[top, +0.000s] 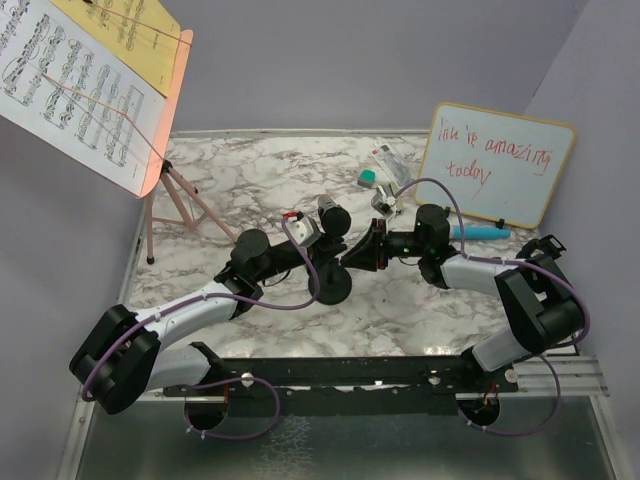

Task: Pack up the instrument practice props
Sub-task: Unscrew the knob on the microphone stand.

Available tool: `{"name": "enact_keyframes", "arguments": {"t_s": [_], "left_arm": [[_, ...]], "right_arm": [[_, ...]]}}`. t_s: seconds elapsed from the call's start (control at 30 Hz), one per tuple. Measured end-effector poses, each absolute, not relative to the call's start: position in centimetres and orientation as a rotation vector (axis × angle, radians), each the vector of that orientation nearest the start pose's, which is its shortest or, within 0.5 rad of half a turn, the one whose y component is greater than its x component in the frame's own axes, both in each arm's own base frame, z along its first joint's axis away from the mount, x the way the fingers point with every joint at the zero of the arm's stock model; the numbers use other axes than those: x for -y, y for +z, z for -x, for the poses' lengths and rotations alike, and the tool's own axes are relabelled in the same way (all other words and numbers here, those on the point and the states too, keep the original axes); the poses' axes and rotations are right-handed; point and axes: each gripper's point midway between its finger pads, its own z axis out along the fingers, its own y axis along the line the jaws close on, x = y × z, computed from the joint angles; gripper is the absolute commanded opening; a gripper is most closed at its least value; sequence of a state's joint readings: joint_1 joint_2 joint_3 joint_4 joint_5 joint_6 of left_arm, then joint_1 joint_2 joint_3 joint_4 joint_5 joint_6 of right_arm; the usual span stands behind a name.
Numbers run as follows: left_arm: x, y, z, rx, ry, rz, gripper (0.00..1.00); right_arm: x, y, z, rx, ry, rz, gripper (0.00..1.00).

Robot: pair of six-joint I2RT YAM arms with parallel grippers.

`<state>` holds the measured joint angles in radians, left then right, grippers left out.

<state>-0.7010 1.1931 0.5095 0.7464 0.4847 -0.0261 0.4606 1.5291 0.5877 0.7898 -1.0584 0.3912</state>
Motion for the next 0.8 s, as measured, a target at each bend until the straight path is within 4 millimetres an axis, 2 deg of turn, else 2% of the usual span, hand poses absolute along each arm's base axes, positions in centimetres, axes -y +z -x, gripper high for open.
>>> {"name": "enact_keyframes", "arguments": {"t_s": [0.33, 0.57, 0.8], "left_arm": [[30.94, 22.31, -23.79, -1.326, -0.946, -0.884, 0.00], [30.83, 22.25, -24.01, -1.341, -0.942, -0.863, 0.00], [30.57, 22.22, -24.49, -1.361, -0.930, -0.823, 0.00]], "right_arm": [[-29.59, 15.11, -23.37, -1.649, 1.497, 0.931, 0.01], [-29.71, 15.06, -23.65, -1.566, 1.428, 1.002, 0.00], [-29.99, 15.16, -24.01, -1.371, 1.215, 1.164, 0.00]]}}
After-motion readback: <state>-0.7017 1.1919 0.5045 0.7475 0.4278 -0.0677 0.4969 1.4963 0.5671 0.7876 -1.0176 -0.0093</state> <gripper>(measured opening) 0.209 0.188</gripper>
